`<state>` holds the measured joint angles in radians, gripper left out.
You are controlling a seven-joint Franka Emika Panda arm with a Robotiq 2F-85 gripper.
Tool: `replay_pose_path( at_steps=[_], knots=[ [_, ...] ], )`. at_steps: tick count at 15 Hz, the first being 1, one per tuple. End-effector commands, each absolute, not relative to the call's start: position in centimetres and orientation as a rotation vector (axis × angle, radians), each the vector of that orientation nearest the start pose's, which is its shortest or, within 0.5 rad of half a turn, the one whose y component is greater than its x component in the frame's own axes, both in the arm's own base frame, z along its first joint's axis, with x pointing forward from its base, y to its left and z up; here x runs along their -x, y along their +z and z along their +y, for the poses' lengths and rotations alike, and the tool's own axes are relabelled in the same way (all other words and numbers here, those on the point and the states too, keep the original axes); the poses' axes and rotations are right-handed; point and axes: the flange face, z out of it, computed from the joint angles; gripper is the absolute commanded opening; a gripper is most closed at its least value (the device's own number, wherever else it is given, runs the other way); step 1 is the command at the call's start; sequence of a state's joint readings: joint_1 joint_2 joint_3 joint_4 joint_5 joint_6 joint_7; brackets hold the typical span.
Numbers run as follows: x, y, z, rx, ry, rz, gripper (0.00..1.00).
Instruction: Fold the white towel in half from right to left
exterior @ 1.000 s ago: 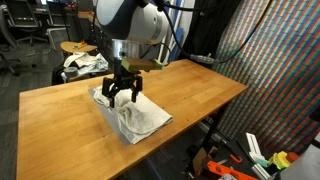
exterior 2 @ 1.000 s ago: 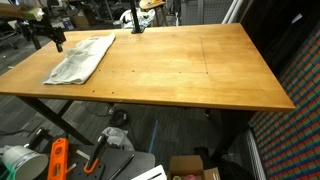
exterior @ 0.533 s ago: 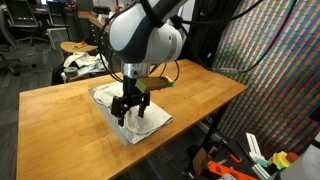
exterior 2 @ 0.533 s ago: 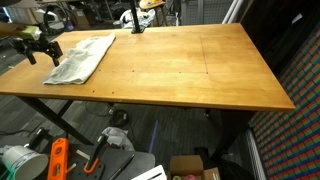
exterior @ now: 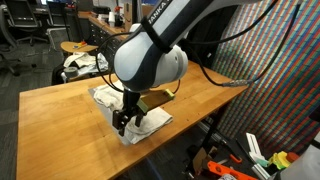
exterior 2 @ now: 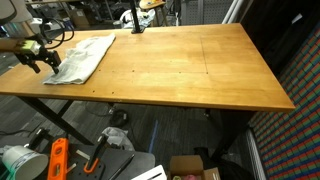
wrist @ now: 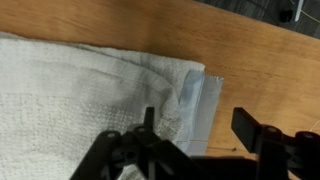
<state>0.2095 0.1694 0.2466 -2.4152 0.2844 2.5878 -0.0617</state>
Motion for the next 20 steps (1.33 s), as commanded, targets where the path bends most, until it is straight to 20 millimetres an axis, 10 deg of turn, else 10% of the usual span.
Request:
replay_pose_path(
  at_steps=[1,7,20],
  knots=[
    [-44.6,24.0,21.4,2.940,-0.038,-0.385,0.49],
    [-44.8,23.0,20.7,2.950,-0.083,-0.353,0.07],
    [-42.6,24.8,21.5,2.911,0.086,-0.505,0.06]
  ],
)
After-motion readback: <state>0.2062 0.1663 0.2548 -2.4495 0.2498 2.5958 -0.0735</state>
